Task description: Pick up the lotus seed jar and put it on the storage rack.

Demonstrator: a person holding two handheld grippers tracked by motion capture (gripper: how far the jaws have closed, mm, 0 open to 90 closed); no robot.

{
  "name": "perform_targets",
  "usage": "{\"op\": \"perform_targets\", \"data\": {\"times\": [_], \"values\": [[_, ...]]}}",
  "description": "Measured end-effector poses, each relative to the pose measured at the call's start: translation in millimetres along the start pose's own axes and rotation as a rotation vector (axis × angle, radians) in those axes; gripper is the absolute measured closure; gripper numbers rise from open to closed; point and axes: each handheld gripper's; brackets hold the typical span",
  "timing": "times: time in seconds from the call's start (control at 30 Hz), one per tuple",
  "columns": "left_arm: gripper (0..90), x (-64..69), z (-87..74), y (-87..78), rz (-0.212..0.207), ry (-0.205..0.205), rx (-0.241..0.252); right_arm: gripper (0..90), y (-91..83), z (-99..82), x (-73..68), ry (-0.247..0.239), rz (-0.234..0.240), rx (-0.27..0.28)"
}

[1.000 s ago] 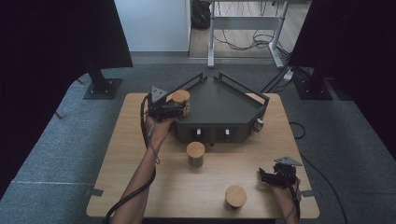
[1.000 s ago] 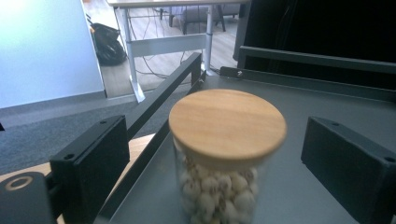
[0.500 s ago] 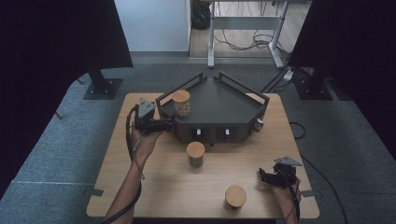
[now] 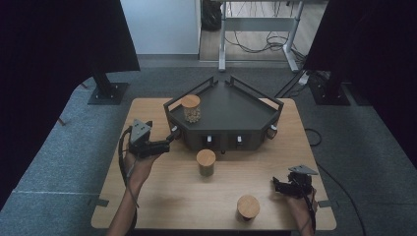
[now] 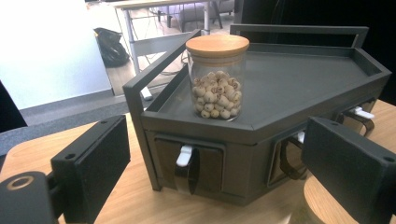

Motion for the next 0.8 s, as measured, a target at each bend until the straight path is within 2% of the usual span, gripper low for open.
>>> {"op": "perform_targets", "data": {"times": [0.17,0.43,0.8], "values": [[8.0,1.5,-4.7,-13.6,-0.003,-0.003,0.013,11.5,0.0,0.0,0.0,0.0,0.0,0.0],[8.1,7.3,-17.6,-29.8,0.006,0.024,-0.002,11.5,0.0,0.0,0.0,0.0,0.0,0.0],[8.1,8.5,-41.6,-48.2,0.016,0.008,-0.02,11.5,0.0,0.0,0.0,0.0,0.0,0.0]]}}
Point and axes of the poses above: each handheld gripper's, and its own axes: y roughly forward along the jaws, z roughly out of its top, x roughly to its right, and after that the axes turned 2 degrees about y, right-handed
